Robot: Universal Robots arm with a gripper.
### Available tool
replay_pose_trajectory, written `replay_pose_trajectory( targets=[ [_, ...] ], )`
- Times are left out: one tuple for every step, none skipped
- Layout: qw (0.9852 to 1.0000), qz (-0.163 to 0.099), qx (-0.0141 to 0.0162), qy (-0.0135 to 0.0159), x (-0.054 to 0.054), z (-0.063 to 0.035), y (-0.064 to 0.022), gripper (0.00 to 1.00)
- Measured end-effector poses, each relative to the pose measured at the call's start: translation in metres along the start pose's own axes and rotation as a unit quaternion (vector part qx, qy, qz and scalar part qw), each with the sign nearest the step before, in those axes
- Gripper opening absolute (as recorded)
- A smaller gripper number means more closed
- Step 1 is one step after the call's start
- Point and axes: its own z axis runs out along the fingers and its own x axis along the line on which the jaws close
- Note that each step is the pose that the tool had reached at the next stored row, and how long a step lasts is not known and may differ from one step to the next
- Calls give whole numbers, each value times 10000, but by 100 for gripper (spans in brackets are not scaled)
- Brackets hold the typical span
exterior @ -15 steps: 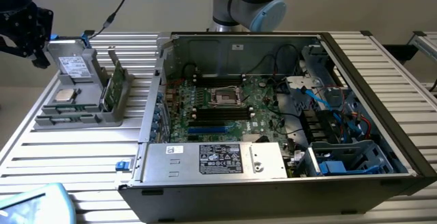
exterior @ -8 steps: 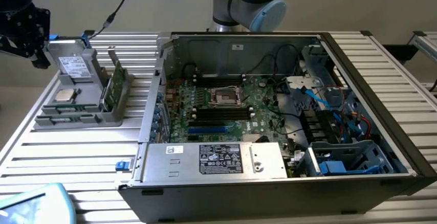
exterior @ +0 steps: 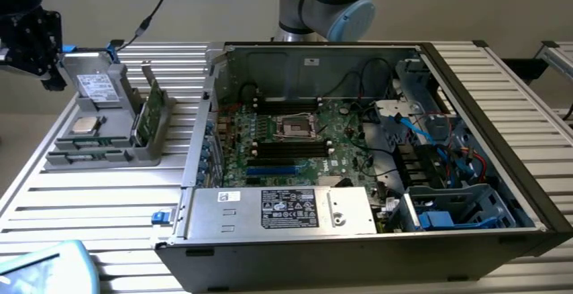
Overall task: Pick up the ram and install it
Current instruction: 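Pick up the ram and move it above insertion slot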
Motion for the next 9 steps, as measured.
replay_pose_trajectory(
  targets=[
    [10000, -93, 3, 3, 0, 1, 0, 11],
    [9998, -183, 6, 6, 0, 1, 0, 11],
    [9996, -272, 8, 2, 0, 2, 0, 11],
    [9994, -332, 8, -12, -1, 3, 0, 11],
    [9994, -347, 8, -16, -1, 3, 1, 11],
    [9994, -348, 8, -16, -1, 3, 1, 11],
    [9994, -349, 9, -17, -1, 4, 0, 11],
    [9994, -350, 8, -17, 0, 3, 1, 11],
    [9994, -350, 8, -16, 0, 3, 1, 12]
  ],
)
